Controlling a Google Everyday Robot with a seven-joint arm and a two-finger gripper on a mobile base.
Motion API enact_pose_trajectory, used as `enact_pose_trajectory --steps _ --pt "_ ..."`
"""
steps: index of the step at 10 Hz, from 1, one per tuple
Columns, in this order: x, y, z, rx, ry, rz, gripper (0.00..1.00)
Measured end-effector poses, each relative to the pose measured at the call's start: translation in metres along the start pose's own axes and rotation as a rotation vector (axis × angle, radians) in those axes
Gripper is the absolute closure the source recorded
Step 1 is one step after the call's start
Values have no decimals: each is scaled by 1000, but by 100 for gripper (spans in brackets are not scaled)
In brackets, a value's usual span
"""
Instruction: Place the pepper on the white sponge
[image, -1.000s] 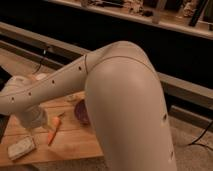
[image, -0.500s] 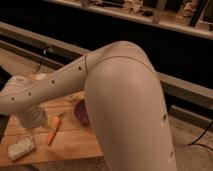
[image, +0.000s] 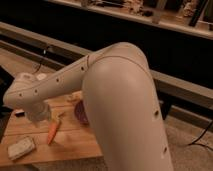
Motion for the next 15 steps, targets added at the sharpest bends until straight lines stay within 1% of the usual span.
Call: enact_pose_trajectory --steps 2,5,8,10,13,14,15 --pt "-5 -4 7 1 8 -1 35" --pt "-9 -1 27 -9 41 -4 35" --pt "-18 1 44 -9 58 -4 35" --pt "-22 -3 52 10 75 11 35" --pt "-19 -9 60 26 106 32 35" --pt "-18 -11 63 26 117 40 40" --pt "-17 -11 65 26 123 43 48"
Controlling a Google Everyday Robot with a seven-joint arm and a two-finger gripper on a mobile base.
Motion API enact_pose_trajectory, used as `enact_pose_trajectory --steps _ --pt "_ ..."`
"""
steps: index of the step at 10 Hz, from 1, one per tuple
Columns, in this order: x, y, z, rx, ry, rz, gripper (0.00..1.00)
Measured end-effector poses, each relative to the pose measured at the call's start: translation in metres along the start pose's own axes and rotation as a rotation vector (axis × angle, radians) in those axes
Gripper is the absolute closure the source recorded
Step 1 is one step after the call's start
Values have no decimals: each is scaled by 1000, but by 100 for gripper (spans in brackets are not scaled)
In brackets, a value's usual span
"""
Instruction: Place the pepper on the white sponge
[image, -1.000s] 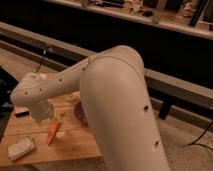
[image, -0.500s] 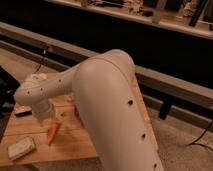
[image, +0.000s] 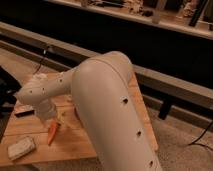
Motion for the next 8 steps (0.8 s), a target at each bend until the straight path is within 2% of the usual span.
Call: enact_pose_trajectory --steps 3,5,8 --pt "1 6 -1 -14 7 -21 77" --pt "3 16 -9 -19 5 -57 97" --pt "7 29 -19 -17 7 -118 100"
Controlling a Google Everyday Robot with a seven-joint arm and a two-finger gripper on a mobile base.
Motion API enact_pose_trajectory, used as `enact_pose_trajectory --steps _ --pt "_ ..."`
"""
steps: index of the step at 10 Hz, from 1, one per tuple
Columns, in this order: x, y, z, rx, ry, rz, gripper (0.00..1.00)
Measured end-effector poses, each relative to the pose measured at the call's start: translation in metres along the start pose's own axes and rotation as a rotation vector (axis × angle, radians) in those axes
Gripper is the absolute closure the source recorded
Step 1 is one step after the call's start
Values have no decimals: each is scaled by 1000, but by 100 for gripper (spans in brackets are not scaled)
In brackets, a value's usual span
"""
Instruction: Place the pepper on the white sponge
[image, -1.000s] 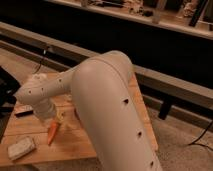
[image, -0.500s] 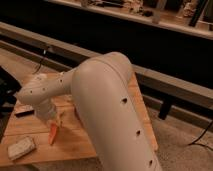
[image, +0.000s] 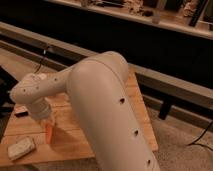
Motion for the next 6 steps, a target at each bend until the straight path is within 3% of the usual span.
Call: enact_pose_trajectory --steps 4,6 --pt "9 28 -25 23 -10 -185 100" --pt "13 40 -34 24 -13 -247 100"
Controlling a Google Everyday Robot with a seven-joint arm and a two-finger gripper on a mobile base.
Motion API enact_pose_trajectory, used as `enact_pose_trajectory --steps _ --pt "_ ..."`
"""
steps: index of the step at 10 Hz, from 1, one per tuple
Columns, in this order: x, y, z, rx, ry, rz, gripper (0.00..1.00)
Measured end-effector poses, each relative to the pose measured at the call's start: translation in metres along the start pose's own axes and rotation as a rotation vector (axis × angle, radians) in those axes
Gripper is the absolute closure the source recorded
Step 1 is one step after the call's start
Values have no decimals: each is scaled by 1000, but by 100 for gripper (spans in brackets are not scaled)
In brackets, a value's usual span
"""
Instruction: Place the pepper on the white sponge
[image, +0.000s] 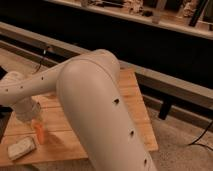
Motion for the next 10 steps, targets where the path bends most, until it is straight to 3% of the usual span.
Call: enact_pose_trajectory --steps 3,10 --pt "4 20 -8 -15 4 -82 100" --pt "22 68 -2 -36 47 -249 100"
